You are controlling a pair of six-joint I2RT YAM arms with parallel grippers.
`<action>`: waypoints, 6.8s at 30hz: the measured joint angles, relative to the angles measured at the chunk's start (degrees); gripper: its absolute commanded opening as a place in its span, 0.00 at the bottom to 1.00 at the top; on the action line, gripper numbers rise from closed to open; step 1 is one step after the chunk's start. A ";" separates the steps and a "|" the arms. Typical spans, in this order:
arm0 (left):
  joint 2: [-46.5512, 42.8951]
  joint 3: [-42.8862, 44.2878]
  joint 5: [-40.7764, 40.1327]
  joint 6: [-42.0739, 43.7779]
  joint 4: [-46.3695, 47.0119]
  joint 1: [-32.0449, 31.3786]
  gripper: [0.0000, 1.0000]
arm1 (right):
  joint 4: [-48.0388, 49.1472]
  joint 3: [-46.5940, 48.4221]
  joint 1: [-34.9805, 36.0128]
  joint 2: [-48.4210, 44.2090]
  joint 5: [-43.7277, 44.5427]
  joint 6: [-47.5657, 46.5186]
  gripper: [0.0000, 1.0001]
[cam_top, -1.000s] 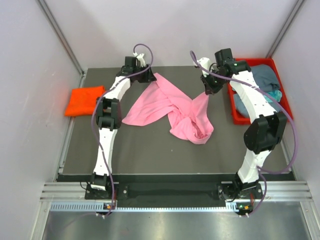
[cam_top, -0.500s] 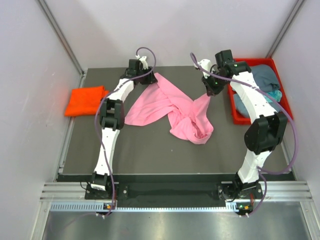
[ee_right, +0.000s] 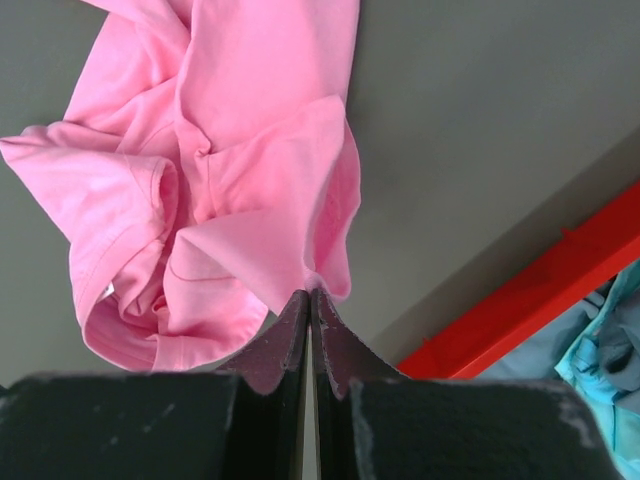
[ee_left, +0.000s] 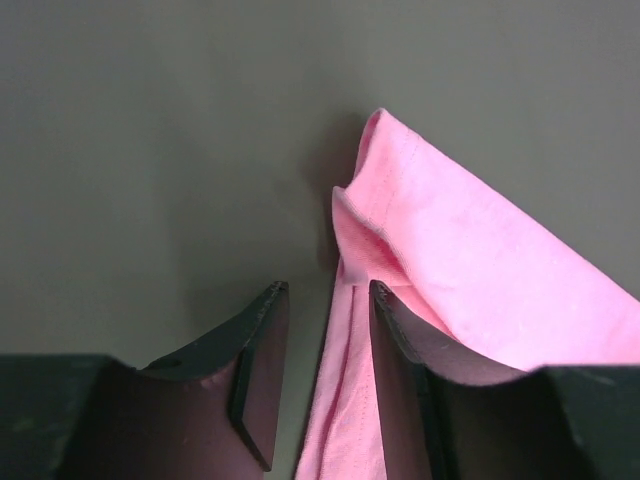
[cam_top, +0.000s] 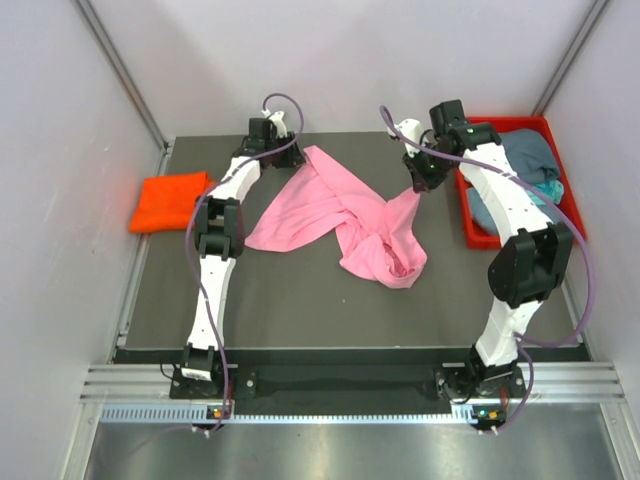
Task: Fold and stack the t-shirts
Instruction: Flatten the tshirt out
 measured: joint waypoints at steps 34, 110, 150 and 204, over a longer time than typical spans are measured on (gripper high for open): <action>1.64 1.09 0.85 0.63 1.60 -0.98 0.09 | -0.04 0.70 0.00 2.27 0.02 0.00 0.00; -9.99 -13.25 13.18 0.44 2.10 4.33 0.44 | 6.19 5.73 -3.32 -4.94 7.30 5.81 0.00; -6.43 -8.63 5.51 2.99 2.29 3.34 0.43 | 6.36 5.11 -3.23 -3.56 9.40 5.35 0.00; -37.00 -8.81 12.59 1.90 -1.46 13.35 0.00 | 17.25 20.81 -7.98 -6.71 18.10 6.12 0.00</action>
